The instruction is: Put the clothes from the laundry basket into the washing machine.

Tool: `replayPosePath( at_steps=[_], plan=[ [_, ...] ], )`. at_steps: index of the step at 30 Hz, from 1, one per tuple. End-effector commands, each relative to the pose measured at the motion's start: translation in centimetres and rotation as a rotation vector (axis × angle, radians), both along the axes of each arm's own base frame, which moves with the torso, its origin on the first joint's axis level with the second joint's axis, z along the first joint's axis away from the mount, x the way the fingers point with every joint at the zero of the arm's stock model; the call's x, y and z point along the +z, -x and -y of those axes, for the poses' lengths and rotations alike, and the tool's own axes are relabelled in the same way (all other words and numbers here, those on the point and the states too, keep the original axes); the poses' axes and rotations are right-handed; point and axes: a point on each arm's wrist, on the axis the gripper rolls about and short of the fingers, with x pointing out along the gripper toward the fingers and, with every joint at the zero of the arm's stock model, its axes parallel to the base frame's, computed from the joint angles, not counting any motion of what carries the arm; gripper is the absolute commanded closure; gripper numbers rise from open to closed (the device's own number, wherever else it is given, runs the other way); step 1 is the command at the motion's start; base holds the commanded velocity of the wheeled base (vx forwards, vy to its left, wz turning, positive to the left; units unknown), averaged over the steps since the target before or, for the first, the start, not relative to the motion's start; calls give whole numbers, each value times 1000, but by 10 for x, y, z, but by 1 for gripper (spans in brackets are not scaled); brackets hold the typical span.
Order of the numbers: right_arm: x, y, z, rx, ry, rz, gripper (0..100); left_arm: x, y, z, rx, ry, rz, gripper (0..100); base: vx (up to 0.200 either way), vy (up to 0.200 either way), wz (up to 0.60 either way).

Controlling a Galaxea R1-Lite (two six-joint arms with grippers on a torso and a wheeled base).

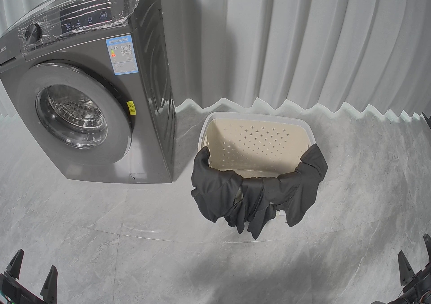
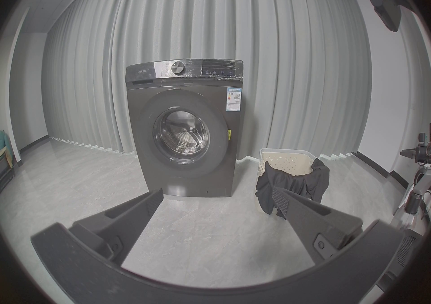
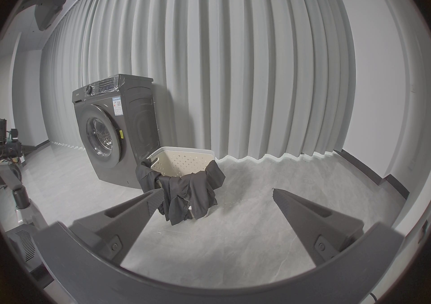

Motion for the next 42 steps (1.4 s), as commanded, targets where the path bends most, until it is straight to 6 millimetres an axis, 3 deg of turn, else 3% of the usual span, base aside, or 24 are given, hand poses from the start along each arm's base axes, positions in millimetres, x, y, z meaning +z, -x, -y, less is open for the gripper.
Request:
replayPosePath(
  at_steps=[1, 26, 35, 42],
  plan=[
    [-5, 0, 0, 1, 0, -1, 0, -5, 0, 0, 0, 1, 2, 0, 0, 0, 0],
    [-5, 0, 0, 1, 2, -1, 0, -5, 0, 0, -1, 3, 2, 0, 0, 0, 0],
    [-5, 0, 0, 1, 0, -1, 0, -5, 0, 0, 0, 3, 2, 0, 0, -200, 0],
    [-5, 0, 0, 1, 2, -1, 0, -5, 0, 0, 0, 3, 2, 0, 0, 0, 0]
  ],
)
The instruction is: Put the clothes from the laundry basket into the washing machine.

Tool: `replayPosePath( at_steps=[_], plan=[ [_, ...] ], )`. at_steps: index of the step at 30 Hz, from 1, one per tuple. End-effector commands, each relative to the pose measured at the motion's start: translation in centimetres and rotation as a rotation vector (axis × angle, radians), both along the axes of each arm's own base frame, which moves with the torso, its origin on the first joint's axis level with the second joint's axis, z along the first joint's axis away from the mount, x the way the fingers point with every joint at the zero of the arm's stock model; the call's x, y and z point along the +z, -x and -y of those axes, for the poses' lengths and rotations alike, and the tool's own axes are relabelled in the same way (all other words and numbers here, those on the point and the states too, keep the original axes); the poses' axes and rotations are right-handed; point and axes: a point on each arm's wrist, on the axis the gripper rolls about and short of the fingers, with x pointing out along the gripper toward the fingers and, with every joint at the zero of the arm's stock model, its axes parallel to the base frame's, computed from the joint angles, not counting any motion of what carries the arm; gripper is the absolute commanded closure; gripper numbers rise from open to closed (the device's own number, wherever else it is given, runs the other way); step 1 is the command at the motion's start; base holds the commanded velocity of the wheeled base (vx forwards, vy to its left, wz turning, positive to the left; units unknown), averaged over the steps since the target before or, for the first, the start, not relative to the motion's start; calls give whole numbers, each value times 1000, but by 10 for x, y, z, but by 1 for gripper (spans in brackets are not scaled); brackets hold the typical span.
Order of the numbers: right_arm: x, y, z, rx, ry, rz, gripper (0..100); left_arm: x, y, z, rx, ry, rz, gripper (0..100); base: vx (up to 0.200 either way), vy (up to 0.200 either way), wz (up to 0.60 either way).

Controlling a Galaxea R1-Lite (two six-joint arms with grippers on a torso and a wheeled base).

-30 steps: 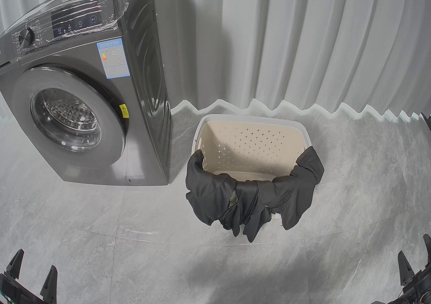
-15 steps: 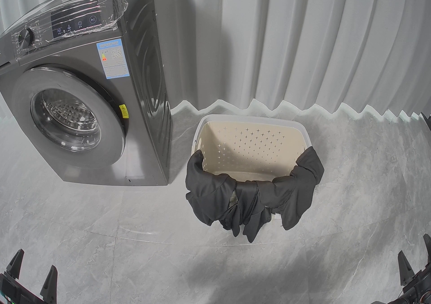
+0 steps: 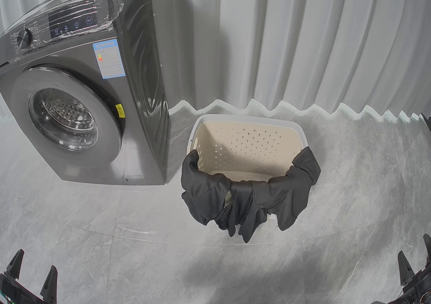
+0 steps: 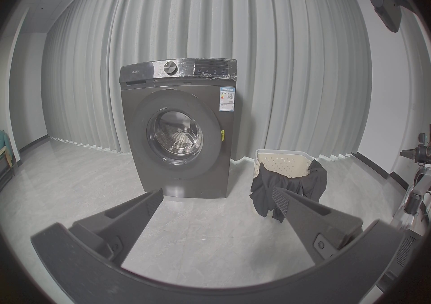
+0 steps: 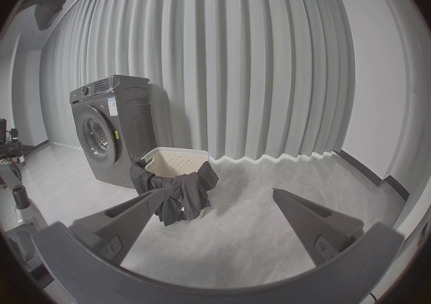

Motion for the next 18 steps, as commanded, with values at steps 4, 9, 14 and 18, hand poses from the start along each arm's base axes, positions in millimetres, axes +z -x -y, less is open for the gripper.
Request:
replayPosePath(
  at_steps=[4, 9, 14, 18],
  plan=[
    [-5, 0, 0, 0, 0, -1, 0, -5, 0, 0, 0, 0, 2, 0, 0, 0, 0],
    [-5, 0, 0, 0, 0, -1, 0, -5, 0, 0, 0, 0, 2, 0, 40, 0, 0],
    [-5, 0, 0, 0, 0, -1, 0, -5, 0, 0, 0, 0, 2, 0, 200, 0, 0],
    [-5, 0, 0, 0, 1, -1, 0, -5, 0, 0, 0, 0, 2, 0, 200, 0, 0]
  ],
)
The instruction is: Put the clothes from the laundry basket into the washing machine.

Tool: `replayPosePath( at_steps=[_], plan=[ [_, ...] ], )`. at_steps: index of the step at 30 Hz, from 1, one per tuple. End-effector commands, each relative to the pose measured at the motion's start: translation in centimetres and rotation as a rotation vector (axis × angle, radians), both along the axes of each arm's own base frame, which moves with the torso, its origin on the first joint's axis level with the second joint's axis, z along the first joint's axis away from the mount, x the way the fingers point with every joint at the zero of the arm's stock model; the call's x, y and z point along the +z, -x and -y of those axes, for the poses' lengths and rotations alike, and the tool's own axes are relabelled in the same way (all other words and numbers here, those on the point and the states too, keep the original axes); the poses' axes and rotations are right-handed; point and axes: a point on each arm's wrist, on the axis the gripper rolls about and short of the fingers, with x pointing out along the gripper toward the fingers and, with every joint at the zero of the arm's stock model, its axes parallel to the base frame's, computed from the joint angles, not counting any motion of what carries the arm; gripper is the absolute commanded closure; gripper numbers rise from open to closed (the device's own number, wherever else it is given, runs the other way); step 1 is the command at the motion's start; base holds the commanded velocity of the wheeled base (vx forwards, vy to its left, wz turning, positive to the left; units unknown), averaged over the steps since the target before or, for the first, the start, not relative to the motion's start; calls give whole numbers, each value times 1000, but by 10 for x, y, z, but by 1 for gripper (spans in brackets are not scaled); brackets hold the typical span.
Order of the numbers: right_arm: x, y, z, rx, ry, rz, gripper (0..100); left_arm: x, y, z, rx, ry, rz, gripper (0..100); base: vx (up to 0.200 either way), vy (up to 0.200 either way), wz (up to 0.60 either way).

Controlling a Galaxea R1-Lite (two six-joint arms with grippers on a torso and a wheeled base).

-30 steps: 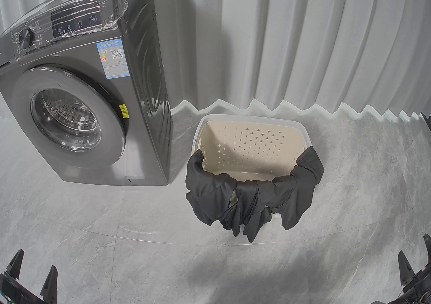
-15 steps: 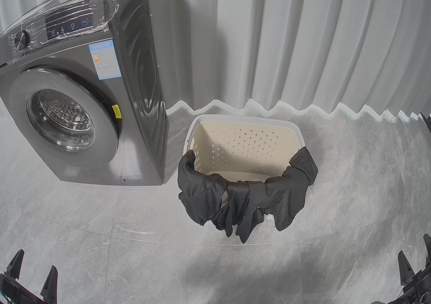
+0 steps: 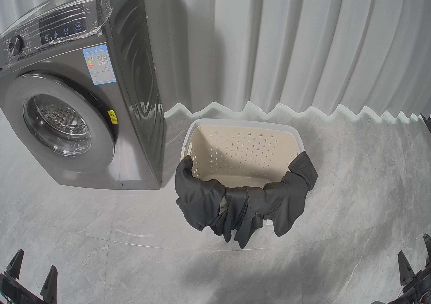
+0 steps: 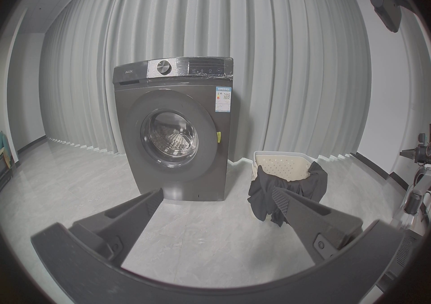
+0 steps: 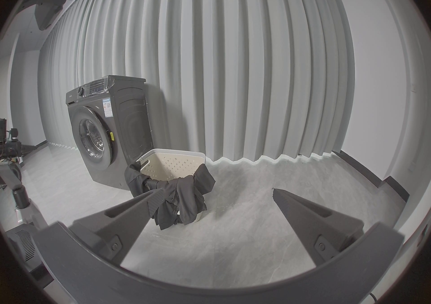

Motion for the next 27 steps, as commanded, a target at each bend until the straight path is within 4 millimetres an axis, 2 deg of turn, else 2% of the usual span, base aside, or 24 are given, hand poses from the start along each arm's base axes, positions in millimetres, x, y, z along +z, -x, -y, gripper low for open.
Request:
replayPosePath(
  at_steps=[1, 8, 17, 23, 27],
  plan=[
    [-5, 0, 0, 0, 1, -1, 0, -5, 0, 0, -1, 0, 2, 0, 200, 0, 0],
    [-5, 0, 0, 0, 1, -1, 0, -5, 0, 0, 1, 0, 2, 0, 200, 0, 0],
    [-5, 0, 0, 0, 1, -1, 0, -5, 0, 0, 1, 0, 2, 0, 0, 0, 0],
    [-5, 0, 0, 0, 1, -1, 0, -5, 0, 0, -1, 0, 2, 0, 0, -200, 0],
    [-5, 0, 0, 0, 1, -1, 0, -5, 0, 0, -1, 0, 2, 0, 0, 0, 0]
  ],
)
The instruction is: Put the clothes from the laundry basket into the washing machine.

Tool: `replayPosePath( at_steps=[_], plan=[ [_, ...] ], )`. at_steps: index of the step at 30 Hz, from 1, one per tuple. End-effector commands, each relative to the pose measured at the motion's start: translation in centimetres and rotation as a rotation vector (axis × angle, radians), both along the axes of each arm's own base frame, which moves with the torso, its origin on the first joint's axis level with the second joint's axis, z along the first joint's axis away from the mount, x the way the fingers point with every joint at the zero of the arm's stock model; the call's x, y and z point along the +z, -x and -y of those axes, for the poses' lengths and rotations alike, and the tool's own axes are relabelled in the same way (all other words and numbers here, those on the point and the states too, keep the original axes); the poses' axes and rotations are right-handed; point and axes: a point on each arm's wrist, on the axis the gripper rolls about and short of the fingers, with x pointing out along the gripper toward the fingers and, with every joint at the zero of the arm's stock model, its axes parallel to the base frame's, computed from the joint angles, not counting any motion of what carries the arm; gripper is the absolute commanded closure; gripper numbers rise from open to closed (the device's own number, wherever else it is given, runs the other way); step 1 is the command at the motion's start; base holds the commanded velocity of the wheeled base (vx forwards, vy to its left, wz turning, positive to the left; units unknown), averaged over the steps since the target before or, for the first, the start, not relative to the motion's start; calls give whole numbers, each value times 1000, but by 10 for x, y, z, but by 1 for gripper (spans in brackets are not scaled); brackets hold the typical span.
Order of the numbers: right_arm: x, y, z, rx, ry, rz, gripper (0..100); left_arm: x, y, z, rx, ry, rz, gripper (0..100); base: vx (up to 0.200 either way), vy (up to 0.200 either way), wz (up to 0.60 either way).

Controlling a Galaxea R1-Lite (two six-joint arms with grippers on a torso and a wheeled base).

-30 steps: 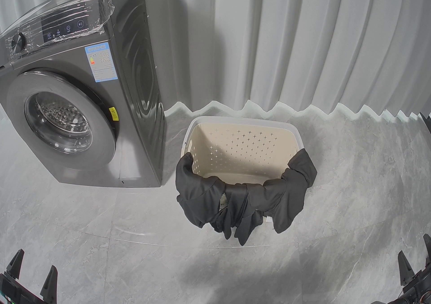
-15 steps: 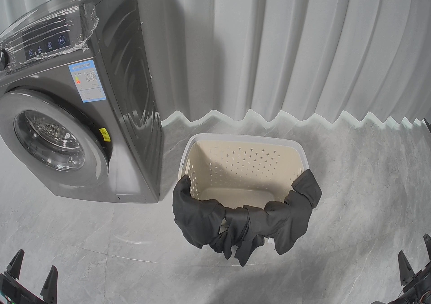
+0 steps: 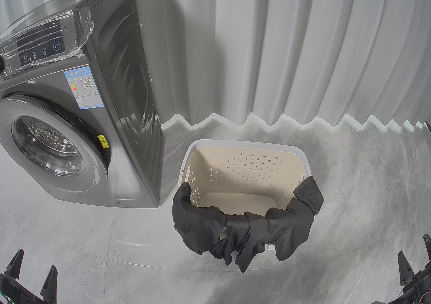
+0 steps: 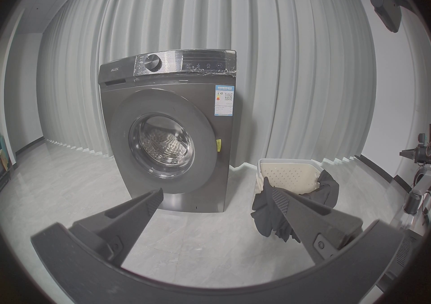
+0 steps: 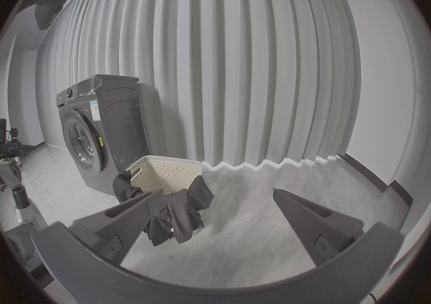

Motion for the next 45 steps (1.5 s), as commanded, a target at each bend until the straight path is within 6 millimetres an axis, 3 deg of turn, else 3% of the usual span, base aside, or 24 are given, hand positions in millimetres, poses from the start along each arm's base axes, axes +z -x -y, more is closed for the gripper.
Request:
replayPosePath(
  at_steps=[1, 11, 17, 45],
  plan=[
    [-5, 0, 0, 0, 1, -1, 0, -5, 0, 0, 2, 0, 2, 0, 0, 0, 0],
    [-5, 0, 0, 0, 1, -1, 0, -5, 0, 0, 1, -1, 2, 0, 0, 0, 0],
    [-5, 0, 0, 0, 1, -1, 0, -5, 0, 0, 2, 0, 2, 0, 200, 0, 0],
    [-5, 0, 0, 0, 1, -1, 0, -5, 0, 0, 2, 0, 2, 0, 0, -43, 0]
  ],
)
